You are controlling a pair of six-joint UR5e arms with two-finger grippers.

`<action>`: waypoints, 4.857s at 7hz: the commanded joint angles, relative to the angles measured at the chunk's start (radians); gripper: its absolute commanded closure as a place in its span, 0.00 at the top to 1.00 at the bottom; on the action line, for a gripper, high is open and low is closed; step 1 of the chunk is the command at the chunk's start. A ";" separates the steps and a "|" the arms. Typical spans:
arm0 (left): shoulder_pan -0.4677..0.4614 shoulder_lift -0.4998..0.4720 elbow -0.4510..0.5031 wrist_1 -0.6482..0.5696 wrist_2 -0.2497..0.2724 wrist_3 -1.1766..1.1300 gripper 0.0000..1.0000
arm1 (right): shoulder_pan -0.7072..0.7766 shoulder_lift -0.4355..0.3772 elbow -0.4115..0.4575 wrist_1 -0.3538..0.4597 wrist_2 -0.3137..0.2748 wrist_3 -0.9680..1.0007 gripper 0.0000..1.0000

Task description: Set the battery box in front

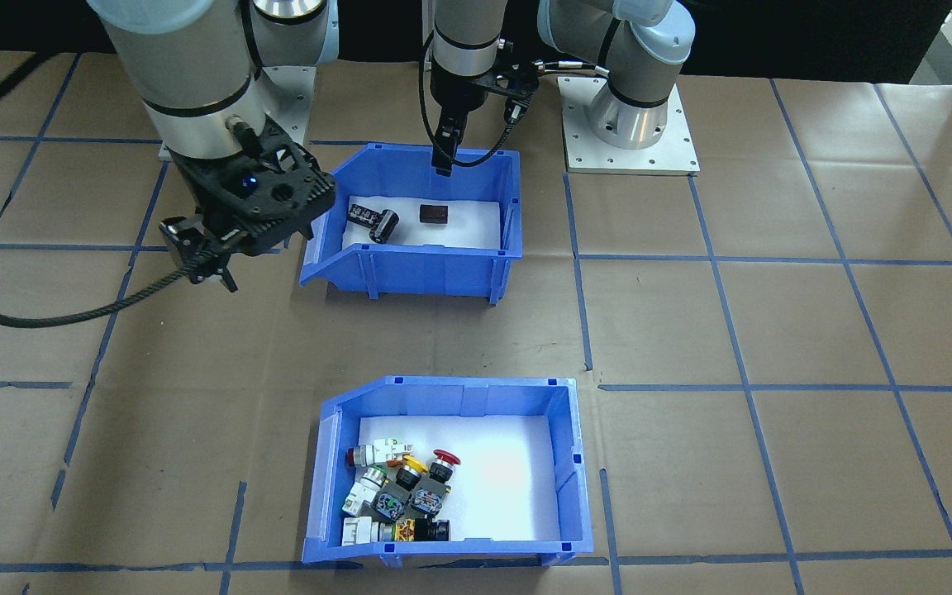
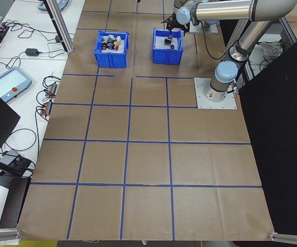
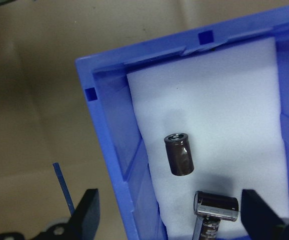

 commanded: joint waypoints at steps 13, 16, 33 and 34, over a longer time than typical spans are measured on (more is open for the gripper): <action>-0.019 -0.056 -0.118 0.098 -0.071 -0.100 0.79 | 0.257 0.426 -0.109 -0.341 -0.076 -0.301 1.00; -0.021 -0.057 -0.121 0.137 -0.068 -0.101 0.36 | 0.271 0.426 -0.108 -0.341 -0.081 -0.302 0.42; 0.683 -0.304 0.515 -0.248 -0.170 0.497 0.00 | -0.283 -0.253 0.547 -0.408 -0.085 -0.932 0.00; 0.673 -0.354 0.552 -0.239 -0.207 0.492 0.00 | -0.309 -0.291 0.616 -0.445 -0.091 -0.943 0.00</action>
